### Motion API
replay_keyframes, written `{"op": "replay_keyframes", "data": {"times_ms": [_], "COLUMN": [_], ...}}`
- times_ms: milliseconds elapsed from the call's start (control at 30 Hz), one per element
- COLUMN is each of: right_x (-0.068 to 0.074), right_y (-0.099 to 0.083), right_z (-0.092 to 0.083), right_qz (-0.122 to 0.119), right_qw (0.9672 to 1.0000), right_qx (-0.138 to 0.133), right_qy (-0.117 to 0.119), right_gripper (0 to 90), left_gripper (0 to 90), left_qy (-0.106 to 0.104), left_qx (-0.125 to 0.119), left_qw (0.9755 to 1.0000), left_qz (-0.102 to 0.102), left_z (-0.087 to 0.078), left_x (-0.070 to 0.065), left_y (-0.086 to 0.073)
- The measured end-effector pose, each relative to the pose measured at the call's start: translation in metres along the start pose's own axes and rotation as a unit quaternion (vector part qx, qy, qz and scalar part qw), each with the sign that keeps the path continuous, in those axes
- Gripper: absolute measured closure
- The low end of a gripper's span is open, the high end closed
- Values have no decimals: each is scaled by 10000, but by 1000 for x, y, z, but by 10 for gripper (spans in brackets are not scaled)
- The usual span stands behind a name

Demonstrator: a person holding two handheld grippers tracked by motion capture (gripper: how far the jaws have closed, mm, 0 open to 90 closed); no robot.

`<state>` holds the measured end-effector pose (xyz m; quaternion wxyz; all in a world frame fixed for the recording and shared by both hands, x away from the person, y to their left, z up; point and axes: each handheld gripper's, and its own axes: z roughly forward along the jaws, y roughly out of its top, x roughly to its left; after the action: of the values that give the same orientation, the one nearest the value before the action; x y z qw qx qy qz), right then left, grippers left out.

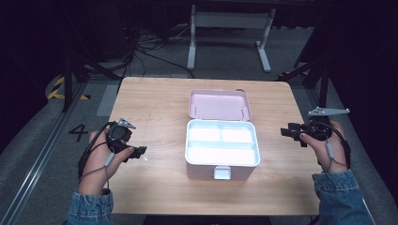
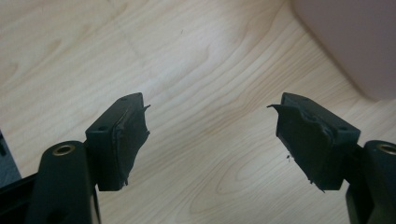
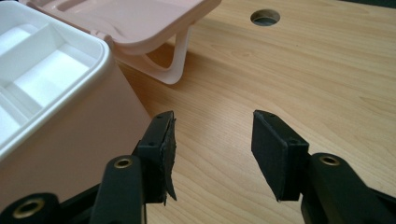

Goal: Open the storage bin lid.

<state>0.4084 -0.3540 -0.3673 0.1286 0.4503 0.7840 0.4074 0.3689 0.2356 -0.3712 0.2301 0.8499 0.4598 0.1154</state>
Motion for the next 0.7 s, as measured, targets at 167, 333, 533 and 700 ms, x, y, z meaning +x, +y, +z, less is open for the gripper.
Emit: {"op": "replay_keyframes", "data": {"times_ms": [167,333,533,700], "right_x": [-3,-8,-14,-17], "right_y": [-3,-7,-12,-17], "right_z": [6,11,17,22], "right_qz": [48,44,98,160], "right_qw": [9999,9993,9981,9967], "right_qx": [156,348,576,756], "right_qy": [-5,-137,-215,-254], "right_gripper": [501,498,493,483], "left_gripper": [249,248,238,226], "left_qy": [69,138,152,-28], "left_qx": [144,140,483,835], "left_qw": [9998,9995,9983,9960], "left_qz": [-107,-255,-291,-314], "left_z": [11,17,27,37], "left_x": [10,18,22,24], "left_y": [-10,-15,-19,-23]}}
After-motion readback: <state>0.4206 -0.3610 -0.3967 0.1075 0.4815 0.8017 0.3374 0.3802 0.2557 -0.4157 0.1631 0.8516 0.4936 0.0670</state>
